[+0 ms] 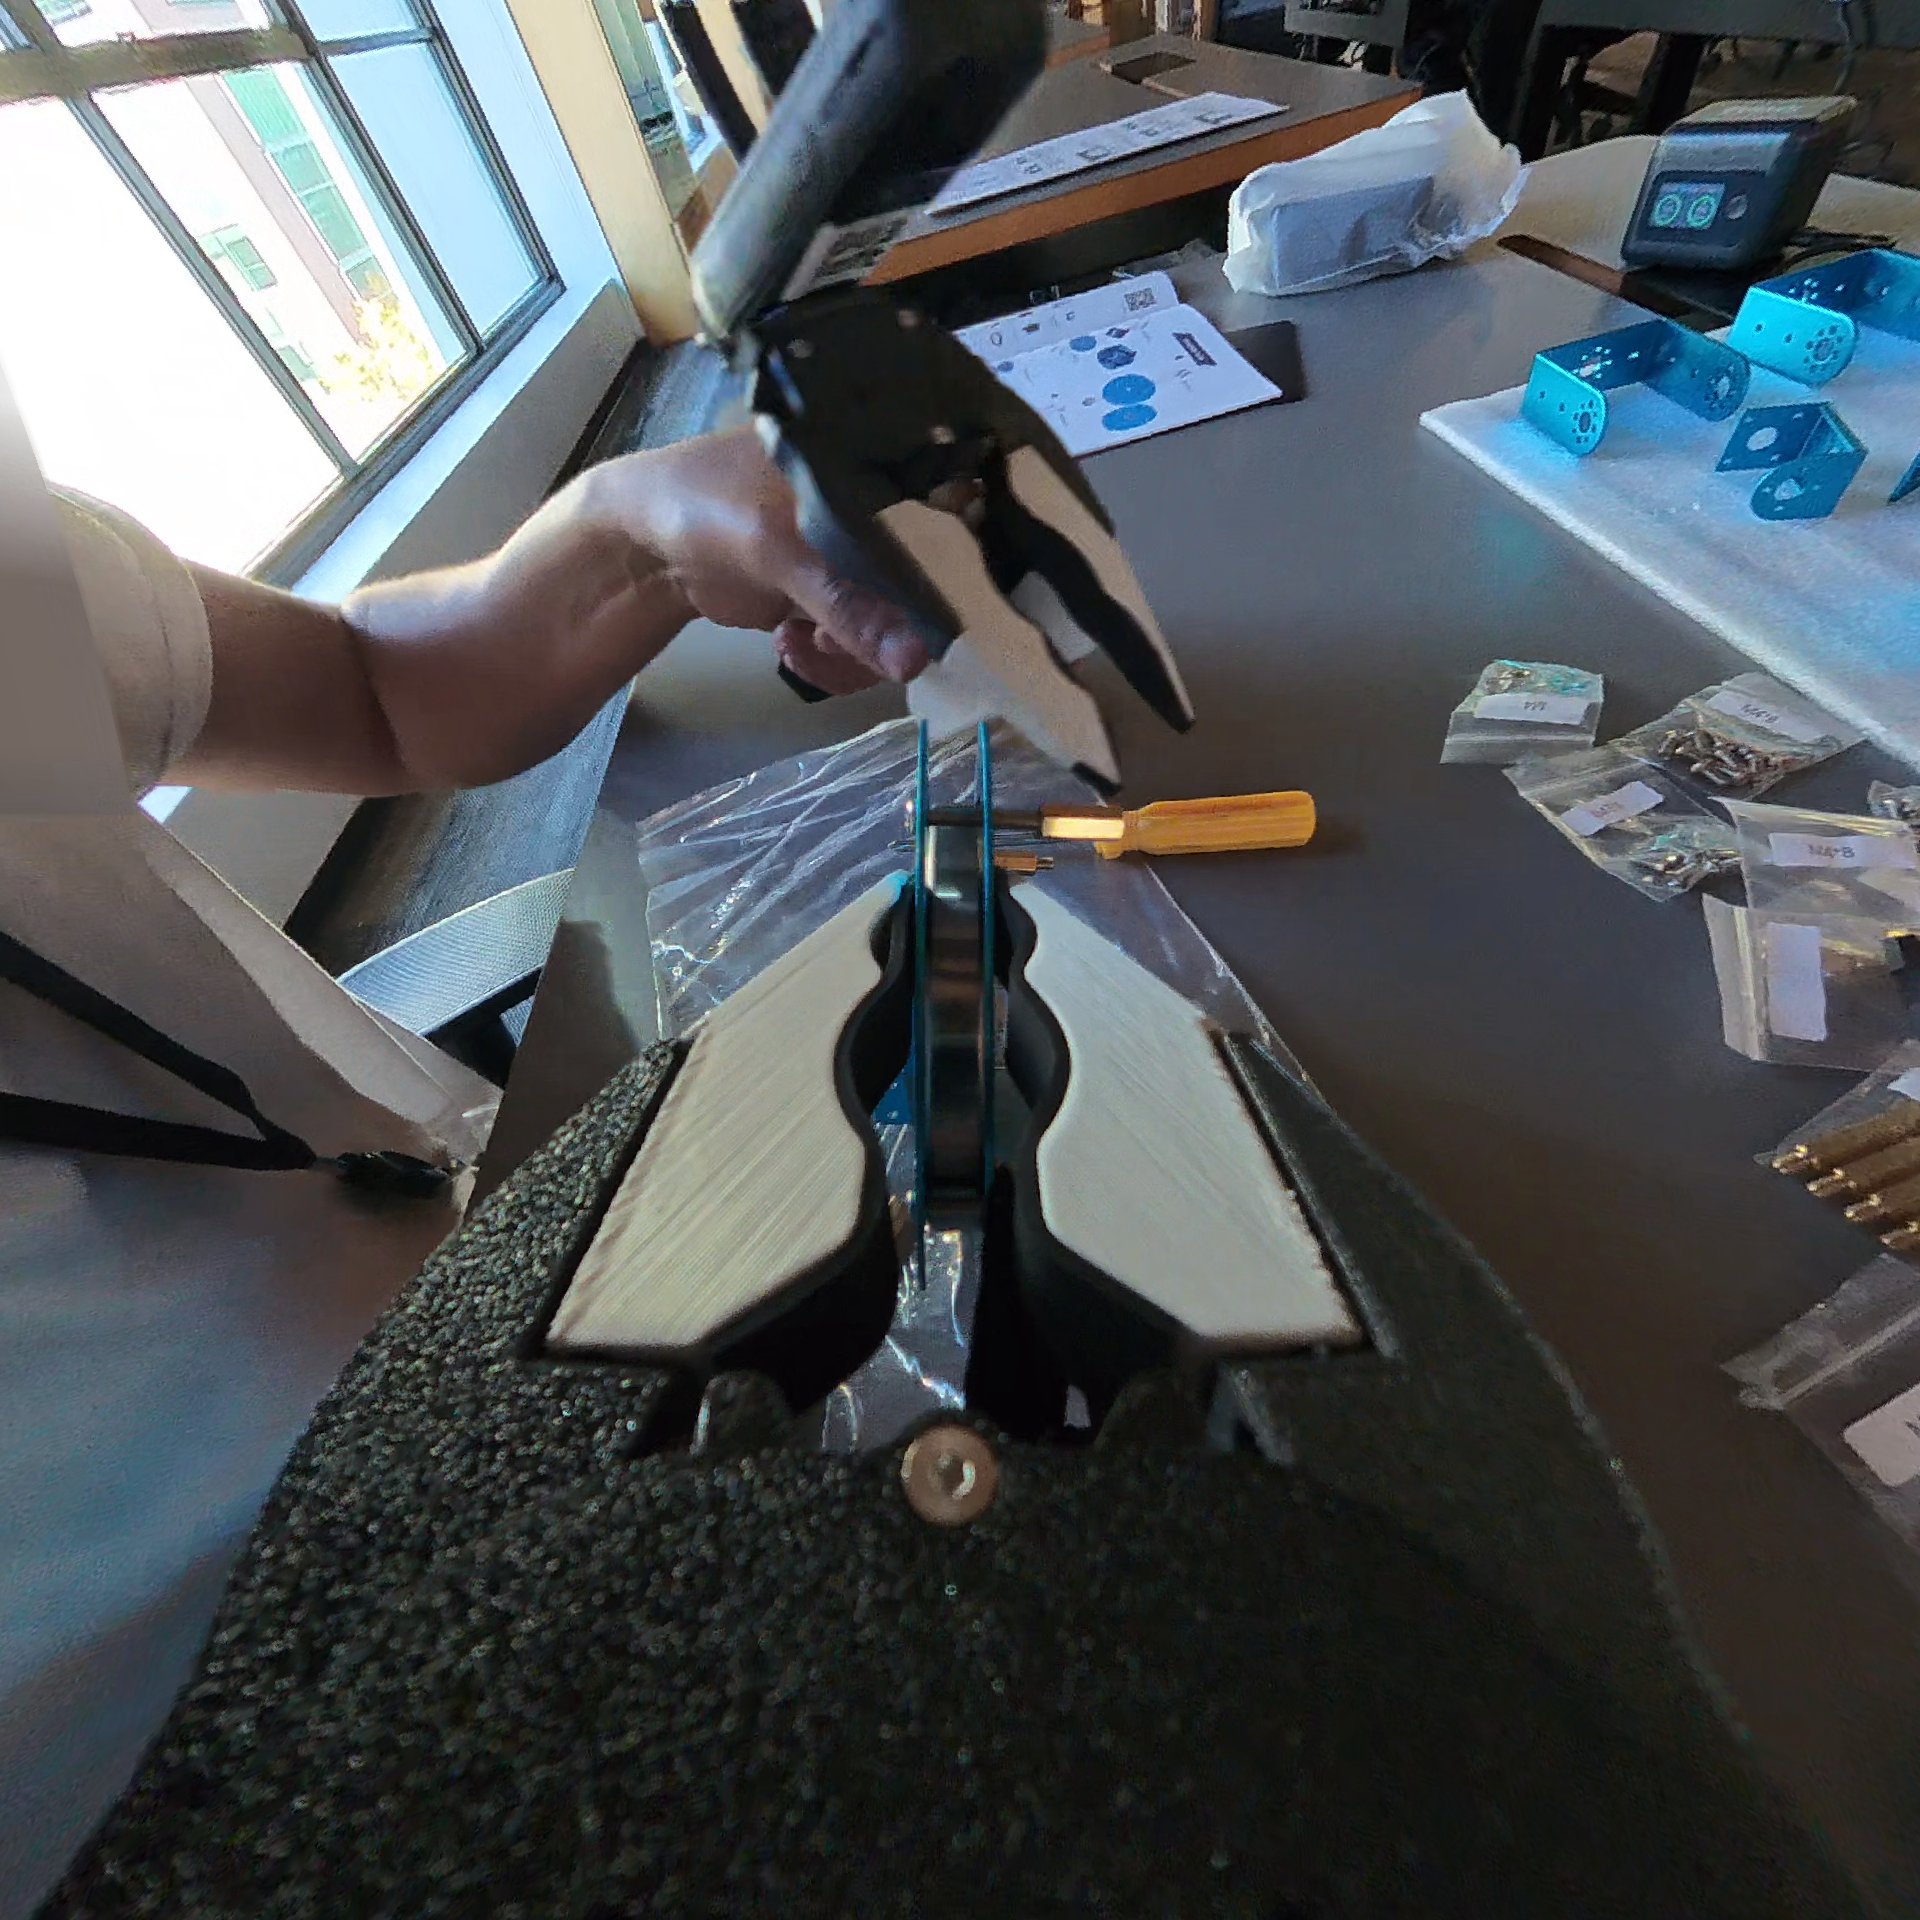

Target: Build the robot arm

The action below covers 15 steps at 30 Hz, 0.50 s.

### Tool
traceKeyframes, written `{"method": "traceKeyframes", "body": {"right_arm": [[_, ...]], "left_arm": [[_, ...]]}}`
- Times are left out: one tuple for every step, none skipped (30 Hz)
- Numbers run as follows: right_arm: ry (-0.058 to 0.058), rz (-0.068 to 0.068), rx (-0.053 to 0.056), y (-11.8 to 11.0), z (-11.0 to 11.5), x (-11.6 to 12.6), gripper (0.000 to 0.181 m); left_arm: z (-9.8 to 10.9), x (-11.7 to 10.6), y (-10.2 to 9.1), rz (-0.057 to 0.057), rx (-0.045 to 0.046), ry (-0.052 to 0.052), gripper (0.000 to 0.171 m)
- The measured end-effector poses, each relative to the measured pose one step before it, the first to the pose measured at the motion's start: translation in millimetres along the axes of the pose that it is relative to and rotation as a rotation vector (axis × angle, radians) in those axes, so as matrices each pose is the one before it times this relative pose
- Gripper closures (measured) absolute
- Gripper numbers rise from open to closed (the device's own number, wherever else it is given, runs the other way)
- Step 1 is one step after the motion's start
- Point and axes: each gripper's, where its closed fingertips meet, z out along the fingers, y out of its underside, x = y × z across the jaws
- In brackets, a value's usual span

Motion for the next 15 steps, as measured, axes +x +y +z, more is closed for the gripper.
{"method": "traceKeyframes", "body": {"right_arm": [[-0.0027,0.0185,0.0043,0.01,-0.16,0.49,0.169],[-0.0041,0.0149,0.0044,-0.02,-0.09,0.33,0.169],[0.0006,0.0088,0.006,-0.16,0.03,1.02,0.169],[0.0011,0.0061,0.0071,-0.2,0.0,1.31,0.169],[-0.002,0.0074,0.0061,-0.19,-0.09,1.2,0.169],[-0.0028,0.0117,0.0055,-0.11,-0.33,1.3,0.169],[-0.0044,0.0135,0.0061,-0.08,-0.26,1.16,0.169],[-0.0061,0.0129,0.006,-0.15,-0.29,1.11,0.169],[-0.0079,0.0105,0.0062,-0.08,-0.27,0.93,0.169],[-0.0105,0.0082,0.0047,-0.16,-0.19,0.35,0.169],[-0.0138,0.0027,0.0032,-0.04,-0.07,-0.65,0.169],[-0.0197,-0.0029,0.0015,0.06,0.16,-2.14,0.169],[-0.0132,-0.0082,0.001,0.14,0.21,-1.84,0.169],[-0.0092,-0.0119,0.0019,-0.04,0.21,-1.72,0.169],[-0.0099,-0.0095,0.0025,-0.12,0.48,-1.88,0.17]], "left_arm": [[4.95,-2.17,-3.16,-0.0283,-0.0189,0.0299,0.135],[4.72,-3.17,-1.22,-0.0102,-0.02528,0.0124,0.135],[3.7,-4.14,-1.55,0.0069,-0.01753,-0.0083,0.135],[1.63,-0.26,-4.31,0.0142,0.00451,-0.0008,0.135],[-1.2,5.55,-7.74,0.0117,0.02837,0.0241,0.135],[-3.55,10.06,-8.94,0.0162,0.03627,0.045,0.135],[-4.96,14.1,-9.81,0.0356,0.04399,0.0661,0.135],[-5.14,17.54,-10.19,0.0532,0.05408,0.0828,0.135],[-3.75,18.48,-9.15,0.0564,0.05164,0.0867,0.135],[-0.98,16.0,-6.28,0.049,0.03157,0.078,0.134],[1.4,10.65,-4.29,0.0314,0.01295,0.0563,0.137],[2.8,3.77,-3.22,0.0088,0.00373,0.0297,0.138],[2.93,2.51,-2.33,-0.0079,-0.00405,0.0388,0.137],[2.65,2.58,-1.69,-0.0222,-0.01063,0.0503,0.137],[1.48,3.54,-1.63,-0.0215,-0.01095,0.0599,0.134]]}}
